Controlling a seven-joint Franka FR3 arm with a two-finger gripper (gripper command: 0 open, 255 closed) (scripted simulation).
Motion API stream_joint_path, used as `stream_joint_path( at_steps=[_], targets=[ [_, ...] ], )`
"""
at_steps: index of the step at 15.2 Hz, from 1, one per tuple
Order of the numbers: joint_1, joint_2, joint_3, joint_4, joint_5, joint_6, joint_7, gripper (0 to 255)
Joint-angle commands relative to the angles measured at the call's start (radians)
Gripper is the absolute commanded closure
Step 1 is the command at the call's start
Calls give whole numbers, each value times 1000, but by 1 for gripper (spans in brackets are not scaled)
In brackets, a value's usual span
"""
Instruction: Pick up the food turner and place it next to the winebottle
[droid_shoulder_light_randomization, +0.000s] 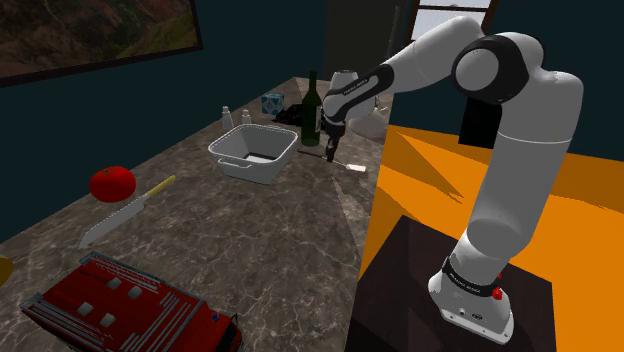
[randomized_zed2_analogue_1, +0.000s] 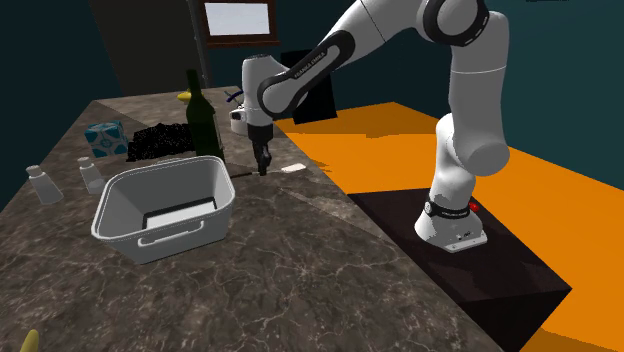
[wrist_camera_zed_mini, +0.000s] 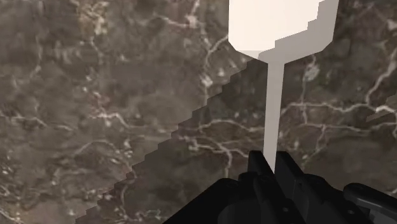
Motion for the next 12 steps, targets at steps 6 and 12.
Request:
stream_joint_path(
  at_steps=[6, 12],
  targets=[
    [-1, 2, 0, 0, 1, 2, -1, 255],
    [-1, 2, 0, 0, 1, 2, -1, 0]
  ],
)
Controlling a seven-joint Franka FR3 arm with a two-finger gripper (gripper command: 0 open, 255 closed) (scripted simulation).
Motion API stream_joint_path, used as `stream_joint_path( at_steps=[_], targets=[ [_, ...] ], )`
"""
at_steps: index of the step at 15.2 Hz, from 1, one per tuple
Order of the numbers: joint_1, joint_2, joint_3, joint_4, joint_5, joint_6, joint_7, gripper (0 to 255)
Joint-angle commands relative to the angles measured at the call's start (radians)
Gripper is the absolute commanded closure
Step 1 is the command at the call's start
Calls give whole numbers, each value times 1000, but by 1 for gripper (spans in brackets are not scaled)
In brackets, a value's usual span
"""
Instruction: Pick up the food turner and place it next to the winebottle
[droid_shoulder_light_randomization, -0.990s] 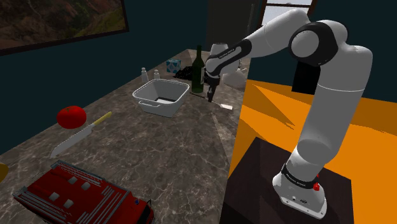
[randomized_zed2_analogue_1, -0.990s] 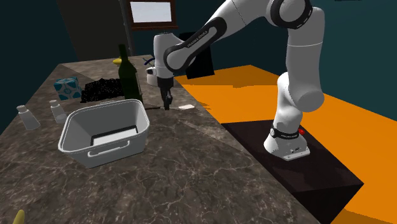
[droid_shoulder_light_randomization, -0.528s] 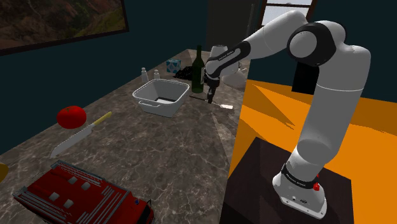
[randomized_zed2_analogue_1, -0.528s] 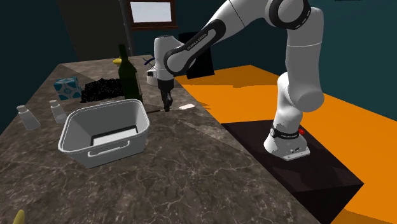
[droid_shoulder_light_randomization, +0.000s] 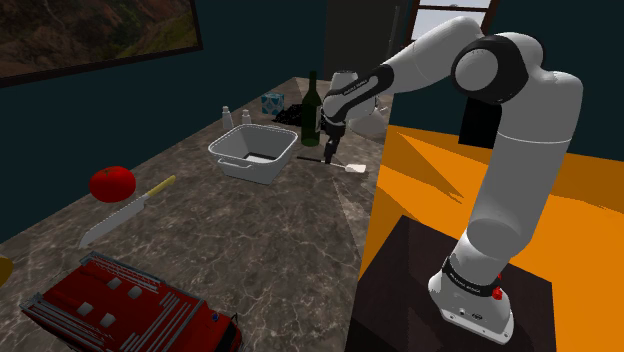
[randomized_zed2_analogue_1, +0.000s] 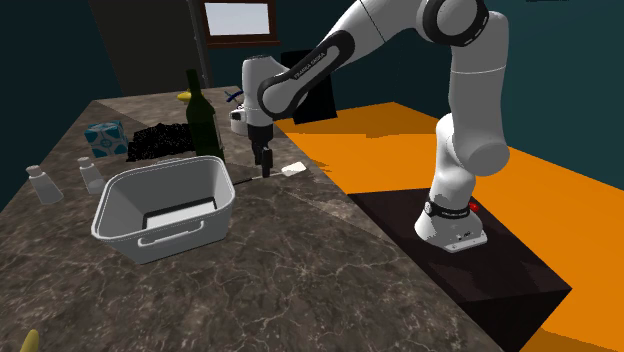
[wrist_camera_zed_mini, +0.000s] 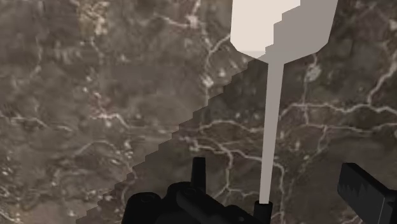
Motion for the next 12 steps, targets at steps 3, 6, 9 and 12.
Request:
stream_joint_path(
  at_steps=[3, 6, 9, 12],
  targets=[
    [0, -56, -4, 34, -13, -89, 8, 0],
    [0, -69, -5, 45, -16, -113, 10, 0],
    [0, -68, -5, 45, -15, -113, 10, 0],
    [0, -68, -5, 45, -15, -113, 10, 0]
  ],
)
